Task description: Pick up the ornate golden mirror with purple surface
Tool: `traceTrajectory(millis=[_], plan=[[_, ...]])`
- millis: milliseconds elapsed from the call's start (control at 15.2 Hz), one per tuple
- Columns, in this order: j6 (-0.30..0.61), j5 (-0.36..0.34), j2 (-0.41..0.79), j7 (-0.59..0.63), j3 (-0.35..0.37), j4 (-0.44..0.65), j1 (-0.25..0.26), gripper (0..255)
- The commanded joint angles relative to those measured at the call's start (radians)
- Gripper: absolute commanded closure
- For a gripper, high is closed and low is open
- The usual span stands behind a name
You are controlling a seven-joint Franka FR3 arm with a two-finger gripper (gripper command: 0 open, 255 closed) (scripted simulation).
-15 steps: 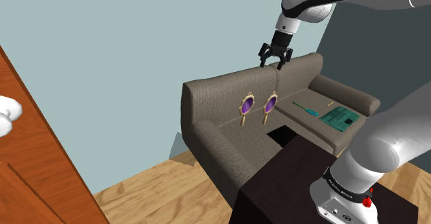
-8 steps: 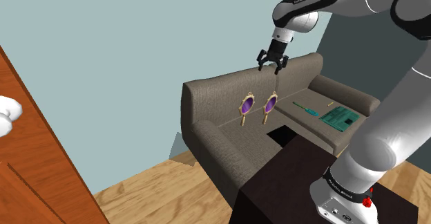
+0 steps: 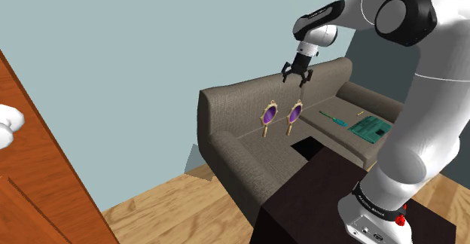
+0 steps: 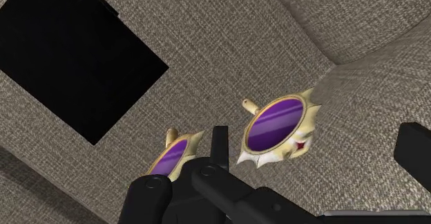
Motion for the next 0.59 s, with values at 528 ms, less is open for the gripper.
traceTrajectory(millis=[528], plan=[[-0.041,0.149,0.36,0.022,-0.014,0.3,-0.151,0]])
